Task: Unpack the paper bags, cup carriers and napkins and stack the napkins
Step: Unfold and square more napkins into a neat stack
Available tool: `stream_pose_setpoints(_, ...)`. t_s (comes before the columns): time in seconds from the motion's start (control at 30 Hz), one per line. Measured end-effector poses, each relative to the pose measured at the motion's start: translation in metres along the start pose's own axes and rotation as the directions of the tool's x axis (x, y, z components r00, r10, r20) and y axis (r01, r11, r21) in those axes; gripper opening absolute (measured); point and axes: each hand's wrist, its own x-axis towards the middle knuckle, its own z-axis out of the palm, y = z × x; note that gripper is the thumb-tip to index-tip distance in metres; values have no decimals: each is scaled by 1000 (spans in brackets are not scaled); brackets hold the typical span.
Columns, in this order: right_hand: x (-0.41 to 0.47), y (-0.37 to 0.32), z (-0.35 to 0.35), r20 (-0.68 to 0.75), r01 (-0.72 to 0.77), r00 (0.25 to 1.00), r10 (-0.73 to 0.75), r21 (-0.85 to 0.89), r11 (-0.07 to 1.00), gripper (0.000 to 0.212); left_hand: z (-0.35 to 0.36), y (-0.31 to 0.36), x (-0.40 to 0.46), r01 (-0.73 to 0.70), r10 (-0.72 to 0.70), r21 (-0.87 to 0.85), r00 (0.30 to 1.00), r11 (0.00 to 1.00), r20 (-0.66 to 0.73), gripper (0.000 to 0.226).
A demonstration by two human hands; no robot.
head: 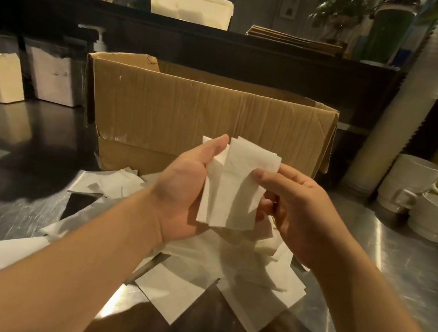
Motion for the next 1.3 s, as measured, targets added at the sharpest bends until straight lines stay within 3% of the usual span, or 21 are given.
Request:
stream_pose_setpoints(0.17,0,3,7,-41,15,999,-18,-84,996,18,-1,-4,0,29,-27,-60,999,998,42,75)
stream_pose_setpoints(0.33,0,6,16,-156,98,975,-155,-325,941,44,0,-2,-1,93,-85,-81,992,992,91,48)
stream_pose_setpoints(0.43,-1,7,17,-111,186,963,-245,-382,905,32,0,-3,-1,129,-121,-77,987,989,106,35)
stream_pose_setpoints(0.53,-2,8,16,-71,199,968,-240,-366,909,22,0,-3,-3,163,-152,-71,979,984,139,32)
stream_pose_setpoints(0.7,3,7,4,-242,212,920,-308,-354,911,15,2,2,-4,207,-191,-168,976,964,108,55)
stream_pose_setpoints(0.8,8,9,-3,-304,195,898,-317,-372,907,11,4,4,-5,166,-158,-221,986,961,54,54)
stream_pose_setpoints(1.07,18,15,-14,-316,47,925,-209,-450,892,14,0,6,-5,39,-59,-337,997,941,-49,46)
stream_pose_setpoints(1.3,20,23,-13,-341,-154,940,-26,-488,859,33,-3,7,-4,-28,-1,-347,997,937,-83,47)
